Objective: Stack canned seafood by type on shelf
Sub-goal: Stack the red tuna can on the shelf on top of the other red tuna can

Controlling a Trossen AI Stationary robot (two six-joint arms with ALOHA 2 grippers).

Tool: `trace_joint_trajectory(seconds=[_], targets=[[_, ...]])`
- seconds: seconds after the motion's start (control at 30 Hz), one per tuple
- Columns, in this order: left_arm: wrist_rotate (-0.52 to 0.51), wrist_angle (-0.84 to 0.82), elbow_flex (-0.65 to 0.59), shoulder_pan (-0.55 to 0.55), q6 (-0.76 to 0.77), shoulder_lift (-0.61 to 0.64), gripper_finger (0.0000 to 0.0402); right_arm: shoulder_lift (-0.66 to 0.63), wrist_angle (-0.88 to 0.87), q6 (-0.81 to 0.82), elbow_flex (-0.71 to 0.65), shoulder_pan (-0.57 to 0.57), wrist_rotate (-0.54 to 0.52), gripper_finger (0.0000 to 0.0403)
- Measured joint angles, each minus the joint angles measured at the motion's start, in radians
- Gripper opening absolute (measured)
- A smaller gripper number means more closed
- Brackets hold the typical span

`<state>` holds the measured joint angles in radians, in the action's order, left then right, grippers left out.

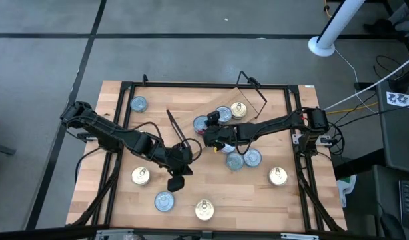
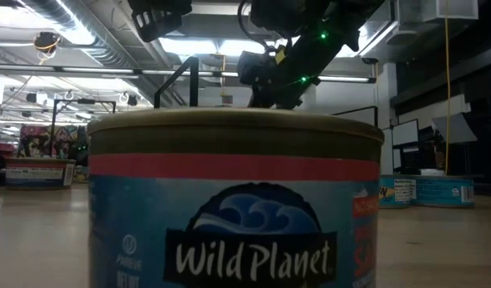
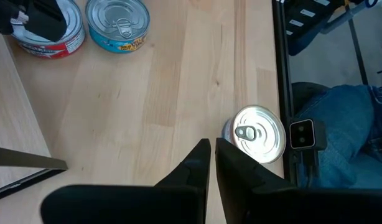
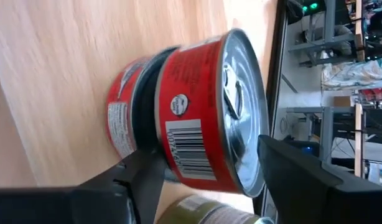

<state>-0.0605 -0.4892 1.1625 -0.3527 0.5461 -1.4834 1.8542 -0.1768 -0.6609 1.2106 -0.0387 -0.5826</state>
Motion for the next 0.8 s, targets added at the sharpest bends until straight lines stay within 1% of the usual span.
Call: trace_joint_trajectory(seconds=[0.33,0.8], targets=[[0.000,0.000,0.000,0.000,0.000,0.000,0.0021,-0.002,-0.052,-0.002,0.001,0.009,-0.012,0.0250],[0.000,0.001,0.000,0.000,0.000,0.000,0.0021,-0.002,-0.032,0.000,0.001,0.115,-0.008,0.0250]])
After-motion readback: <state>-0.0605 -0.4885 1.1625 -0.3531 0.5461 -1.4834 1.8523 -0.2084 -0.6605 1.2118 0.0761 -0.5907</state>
